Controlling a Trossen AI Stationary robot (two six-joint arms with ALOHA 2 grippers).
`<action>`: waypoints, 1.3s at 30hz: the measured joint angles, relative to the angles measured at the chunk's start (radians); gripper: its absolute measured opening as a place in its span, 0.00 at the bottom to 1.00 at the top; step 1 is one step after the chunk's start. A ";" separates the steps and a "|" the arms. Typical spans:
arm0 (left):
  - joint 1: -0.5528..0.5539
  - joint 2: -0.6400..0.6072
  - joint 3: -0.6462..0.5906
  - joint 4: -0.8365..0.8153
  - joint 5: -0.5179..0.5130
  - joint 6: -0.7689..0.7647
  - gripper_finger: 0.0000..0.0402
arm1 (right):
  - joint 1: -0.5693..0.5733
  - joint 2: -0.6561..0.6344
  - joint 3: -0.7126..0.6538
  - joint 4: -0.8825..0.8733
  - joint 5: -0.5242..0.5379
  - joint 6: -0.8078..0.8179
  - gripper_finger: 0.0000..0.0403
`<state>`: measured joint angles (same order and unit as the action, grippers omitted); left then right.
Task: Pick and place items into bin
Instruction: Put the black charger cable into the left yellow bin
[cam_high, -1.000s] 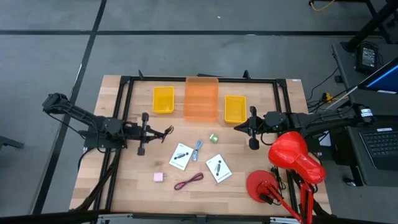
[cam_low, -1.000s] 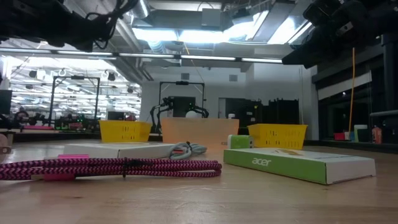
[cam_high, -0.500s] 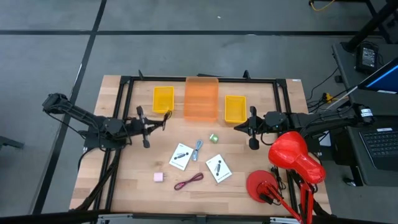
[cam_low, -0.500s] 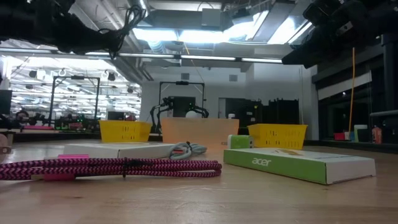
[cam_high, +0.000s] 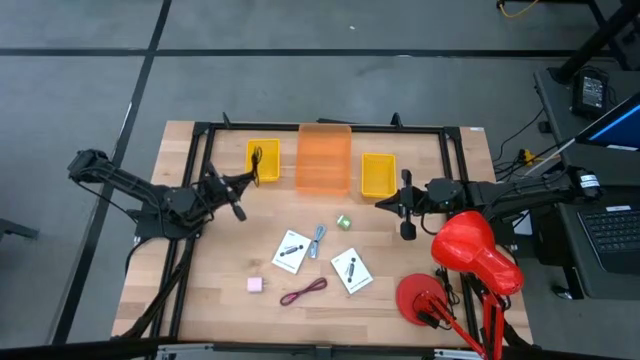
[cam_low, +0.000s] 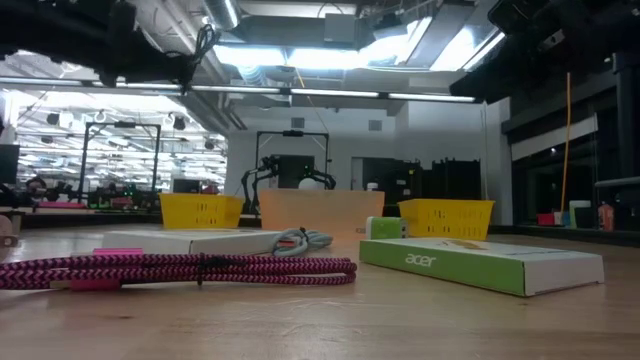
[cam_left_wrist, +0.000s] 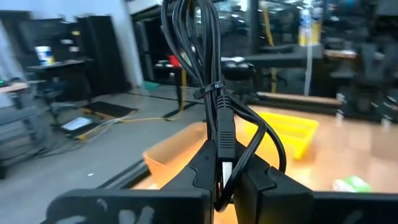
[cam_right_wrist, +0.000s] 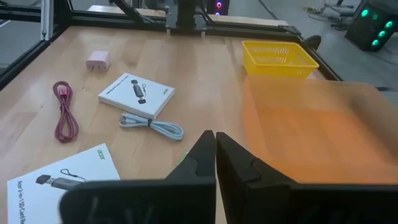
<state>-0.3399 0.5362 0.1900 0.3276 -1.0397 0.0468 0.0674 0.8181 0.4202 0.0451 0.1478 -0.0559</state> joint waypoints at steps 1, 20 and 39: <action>0.005 0.008 0.011 -0.017 -0.017 0.000 0.05 | 0.000 0.000 0.000 0.002 0.000 -0.007 0.00; 0.359 0.343 0.393 -0.573 0.045 -0.275 0.05 | 0.000 0.000 0.000 0.019 0.000 -0.032 0.00; 0.645 0.586 0.709 -1.129 0.426 -0.483 0.05 | 0.000 0.000 0.000 0.018 0.000 -0.026 0.00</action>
<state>0.3052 1.1225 0.8994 -0.8014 -0.6140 -0.4364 0.0673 0.8181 0.4202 0.0631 0.1479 -0.0820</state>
